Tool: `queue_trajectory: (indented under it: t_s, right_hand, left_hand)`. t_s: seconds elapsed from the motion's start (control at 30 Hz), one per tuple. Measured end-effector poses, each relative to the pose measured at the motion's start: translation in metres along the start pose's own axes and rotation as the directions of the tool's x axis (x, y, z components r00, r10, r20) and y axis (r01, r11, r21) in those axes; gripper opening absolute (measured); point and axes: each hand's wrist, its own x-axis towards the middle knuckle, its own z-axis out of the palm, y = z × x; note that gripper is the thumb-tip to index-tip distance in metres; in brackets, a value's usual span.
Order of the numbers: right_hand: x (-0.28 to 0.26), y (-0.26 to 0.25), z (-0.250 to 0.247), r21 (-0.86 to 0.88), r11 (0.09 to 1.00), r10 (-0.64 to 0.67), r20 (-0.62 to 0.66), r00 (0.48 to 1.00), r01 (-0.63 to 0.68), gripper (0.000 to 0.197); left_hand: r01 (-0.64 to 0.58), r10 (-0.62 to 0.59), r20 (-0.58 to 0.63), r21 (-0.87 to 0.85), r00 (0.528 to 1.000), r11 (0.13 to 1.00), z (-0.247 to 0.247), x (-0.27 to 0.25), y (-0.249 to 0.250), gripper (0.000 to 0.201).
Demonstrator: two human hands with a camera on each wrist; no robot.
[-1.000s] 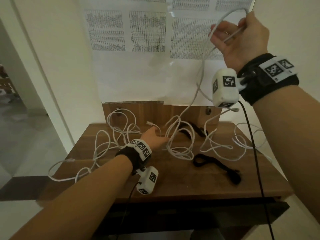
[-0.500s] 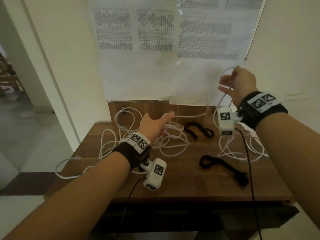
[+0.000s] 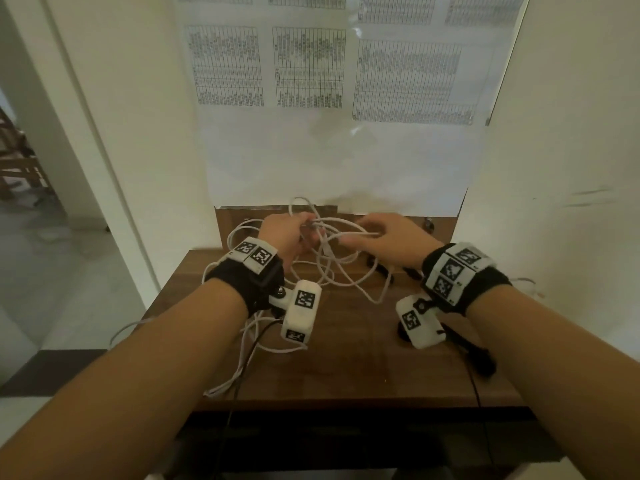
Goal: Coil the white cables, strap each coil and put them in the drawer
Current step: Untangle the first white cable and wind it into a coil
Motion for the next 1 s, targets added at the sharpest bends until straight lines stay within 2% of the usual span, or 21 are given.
queue_trajectory:
  t_s: [0.07,0.1,0.17,0.23,0.27,0.33,0.4,0.47,0.57,0.6,0.63,0.67,0.73,0.77,0.8,0.9,1.0]
  right_hand:
    - [0.003,-0.006,0.009,-0.093,0.993,-0.068,0.043,0.997,0.072,0.038]
    - [0.004,-0.005,0.010,-0.112,0.991,-0.067,0.025,0.997,0.069,0.032]
    - [0.006,0.001,0.005,-0.074,0.997,-0.026,-0.071,0.997,0.020,0.038]
    - [0.007,0.011,-0.007,0.006,0.998,0.063,-0.173,0.983,-0.062,0.046]
    - [0.006,0.016,-0.014,0.074,0.992,0.116,-0.194,0.974,-0.104,0.043]
    - [0.005,0.026,-0.025,0.235,0.957,0.217,-0.191,0.957,-0.170,0.039]
    - [0.005,0.036,-0.033,0.329,0.923,0.267,-0.172,0.948,-0.200,0.052]
    - [0.002,0.038,-0.037,0.367,0.904,0.291,-0.149,0.945,-0.220,0.066]
    - [-0.001,0.037,-0.041,0.314,0.912,0.301,-0.071,0.951,-0.265,0.074]
    - [-0.002,0.036,-0.042,0.288,0.921,0.292,-0.059,0.955,-0.264,0.073]
    - [-0.002,0.036,-0.043,0.290,0.923,0.281,-0.062,0.958,-0.252,0.073]
    - [-0.001,0.035,-0.043,0.324,0.920,0.261,-0.083,0.962,-0.222,0.072]
    - [0.000,0.035,-0.043,0.398,0.906,0.225,-0.160,0.961,-0.146,0.063]
    - [0.001,0.035,-0.044,0.426,0.895,0.225,-0.183,0.957,-0.129,0.058]
    - [0.001,0.033,-0.045,0.467,0.876,0.235,-0.187,0.954,-0.125,0.056]
    - [0.002,0.034,-0.048,0.596,0.788,0.335,-0.202,0.920,-0.155,0.059]
    - [0.003,0.040,-0.049,0.676,0.719,0.475,-0.309,0.824,-0.161,0.046]
  left_hand:
    - [-0.035,0.034,0.043,0.033,0.998,0.999,0.007,-0.007,0.005,0.018]
    - [-0.065,0.060,0.047,0.105,0.997,0.992,0.008,-0.009,0.008,0.018]
    - [-0.138,0.128,0.053,0.330,0.990,0.934,0.005,-0.010,0.012,0.020]
    - [-0.186,0.190,0.039,0.470,0.981,0.863,-0.005,-0.010,0.015,0.026]
    - [-0.192,0.208,0.024,0.498,0.978,0.846,-0.010,-0.011,0.018,0.029]
    - [-0.187,0.223,-0.011,0.510,0.975,0.840,-0.018,-0.011,0.022,0.033]
    - [-0.184,0.253,-0.053,0.545,0.966,0.818,-0.022,-0.011,0.028,0.036]
    - [-0.207,0.320,-0.046,0.672,0.946,0.711,-0.025,-0.011,0.035,0.040]
    - [-0.235,0.434,0.038,0.881,0.900,0.411,-0.030,-0.005,0.045,0.045]
    - [-0.235,0.453,0.050,0.902,0.890,0.363,-0.032,-0.002,0.048,0.046]
    - [-0.232,0.451,0.041,0.896,0.892,0.378,-0.034,0.001,0.051,0.045]
    - [-0.234,0.426,0.012,0.850,0.905,0.472,-0.035,0.005,0.056,0.043]
    - [-0.234,0.343,-0.077,0.590,0.936,0.773,-0.038,0.009,0.065,0.040]
    - [-0.218,0.297,-0.120,0.436,0.947,0.873,-0.039,0.008,0.071,0.039]
    - [-0.210,0.269,-0.154,0.318,0.951,0.925,-0.041,0.007,0.078,0.038]
    - [-0.256,0.284,-0.235,0.140,0.930,0.956,-0.050,0.005,0.096,0.036]
    - [-0.263,0.262,-0.288,0.036,0.921,0.964,-0.063,0.005,0.104,0.032]
